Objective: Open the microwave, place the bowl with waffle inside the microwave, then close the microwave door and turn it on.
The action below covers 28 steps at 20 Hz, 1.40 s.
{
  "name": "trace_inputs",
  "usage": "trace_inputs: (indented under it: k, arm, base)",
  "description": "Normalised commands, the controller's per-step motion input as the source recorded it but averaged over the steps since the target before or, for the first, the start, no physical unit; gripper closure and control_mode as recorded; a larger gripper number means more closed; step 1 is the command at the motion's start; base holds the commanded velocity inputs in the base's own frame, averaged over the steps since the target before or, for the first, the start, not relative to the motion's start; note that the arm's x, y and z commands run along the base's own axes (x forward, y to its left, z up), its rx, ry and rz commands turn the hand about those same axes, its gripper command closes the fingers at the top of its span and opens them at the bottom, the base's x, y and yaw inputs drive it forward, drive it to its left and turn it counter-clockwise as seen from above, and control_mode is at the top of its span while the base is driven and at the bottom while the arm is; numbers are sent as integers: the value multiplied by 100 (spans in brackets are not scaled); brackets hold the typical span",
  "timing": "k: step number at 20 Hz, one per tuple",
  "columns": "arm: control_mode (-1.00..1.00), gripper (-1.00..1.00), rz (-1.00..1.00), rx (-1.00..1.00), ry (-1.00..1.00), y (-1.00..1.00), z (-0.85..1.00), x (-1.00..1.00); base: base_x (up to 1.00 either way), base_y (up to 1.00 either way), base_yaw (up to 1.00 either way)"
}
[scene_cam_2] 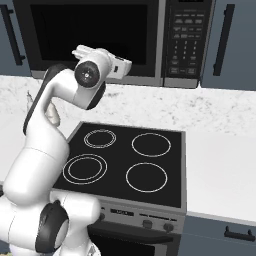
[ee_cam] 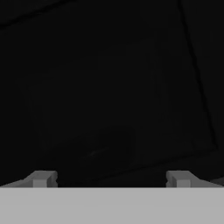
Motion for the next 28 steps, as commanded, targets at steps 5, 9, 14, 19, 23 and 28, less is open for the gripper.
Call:
trace_inputs:
  k: [5,9,14,19,23,28]
  arm:
    - [-100,-100,0,-1,-7,-58,39,-100]
    - [-100,-100,0,-5,0,-85,31,-96]
    - [-100,-100,0,-12,0,-95,-1,-69]
    - [-100,-100,0,-30,-1,-56,-22,-45]
    - [-100,-100,0,-38,-8,-22,-37,-15]
    - [-100,-100,-5,-9,1,-19,-14,19]
  base:
    - [0,0,0]
    - [0,0,0]
    - [0,0,0]
    - [0,0,0]
    - [0,0,0]
    - [0,0,0]
